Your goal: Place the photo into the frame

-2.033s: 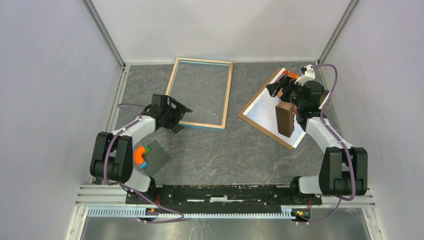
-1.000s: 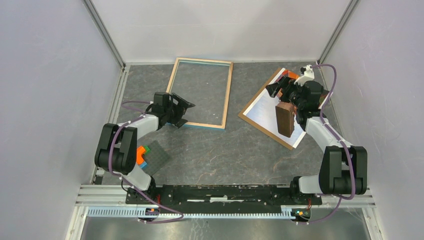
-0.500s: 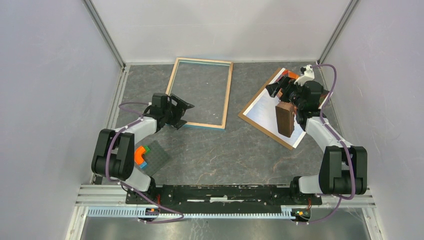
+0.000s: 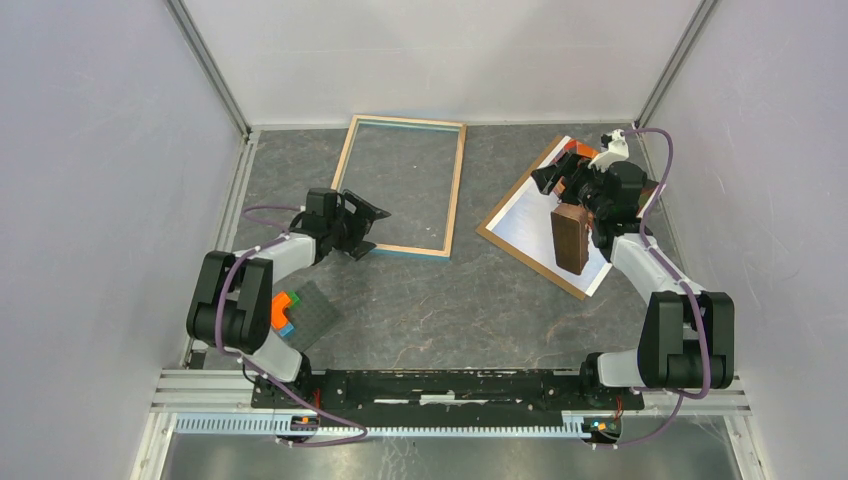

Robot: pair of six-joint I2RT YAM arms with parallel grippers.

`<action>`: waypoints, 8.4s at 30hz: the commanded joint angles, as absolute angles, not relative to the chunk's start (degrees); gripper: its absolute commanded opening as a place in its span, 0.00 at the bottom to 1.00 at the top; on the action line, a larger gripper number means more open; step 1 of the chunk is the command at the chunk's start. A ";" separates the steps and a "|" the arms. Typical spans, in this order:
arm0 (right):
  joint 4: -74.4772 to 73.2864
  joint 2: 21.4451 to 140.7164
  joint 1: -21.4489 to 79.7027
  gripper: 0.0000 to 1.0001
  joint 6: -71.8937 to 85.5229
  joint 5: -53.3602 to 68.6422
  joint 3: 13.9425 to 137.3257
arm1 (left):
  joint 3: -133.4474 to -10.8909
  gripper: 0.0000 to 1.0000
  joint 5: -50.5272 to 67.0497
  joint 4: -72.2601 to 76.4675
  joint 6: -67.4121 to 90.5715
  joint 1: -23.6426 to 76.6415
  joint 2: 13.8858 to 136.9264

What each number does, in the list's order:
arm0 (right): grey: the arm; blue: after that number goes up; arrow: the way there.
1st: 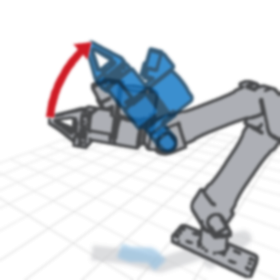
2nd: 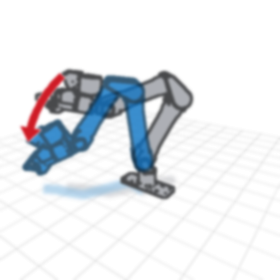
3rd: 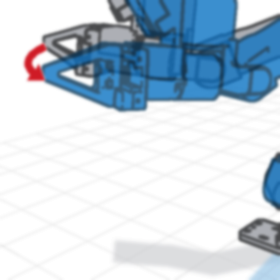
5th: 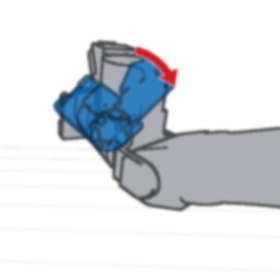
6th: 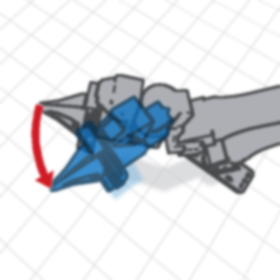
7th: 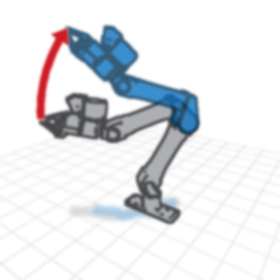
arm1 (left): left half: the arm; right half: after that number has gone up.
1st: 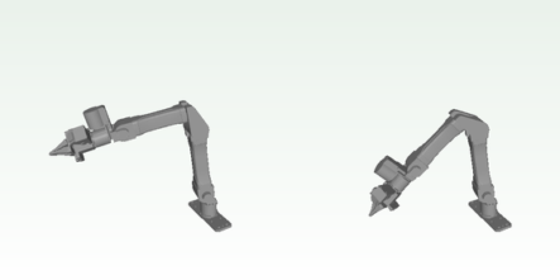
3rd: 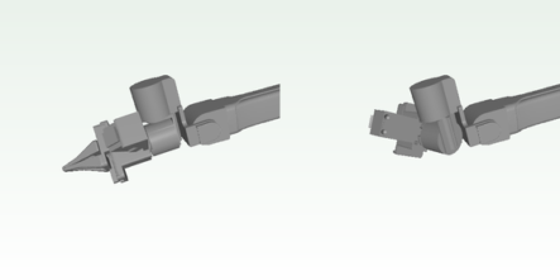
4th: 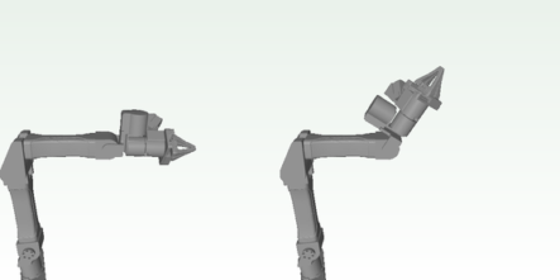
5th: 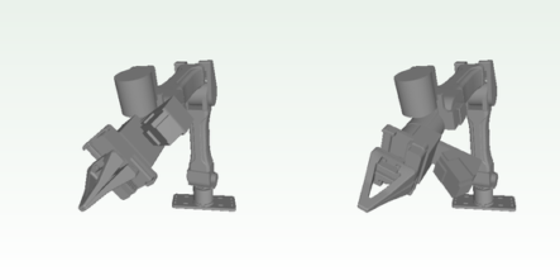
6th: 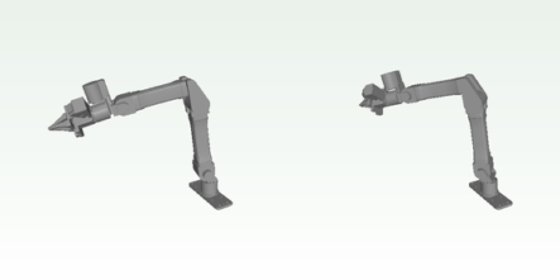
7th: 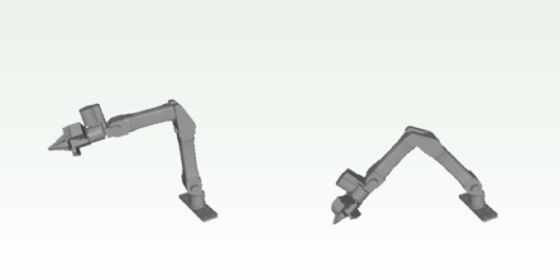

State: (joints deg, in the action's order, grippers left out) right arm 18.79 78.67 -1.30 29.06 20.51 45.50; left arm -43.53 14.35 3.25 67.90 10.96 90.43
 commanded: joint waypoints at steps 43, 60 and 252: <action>-7.03 120.63 27.75 0.58 23.71 0.36 82.82 | -47.95 1.00 7.36 0.65 67.67 10.20 101.96; -5.80 111.40 30.42 0.05 22.65 0.35 65.27 | -42.07 1.00 5.74 -6.85 68.67 11.42 94.62; 16.11 119.73 21.62 0.00 18.62 7.82 83.85 | -46.24 0.93 17.54 25.97 57.08 3.07 104.38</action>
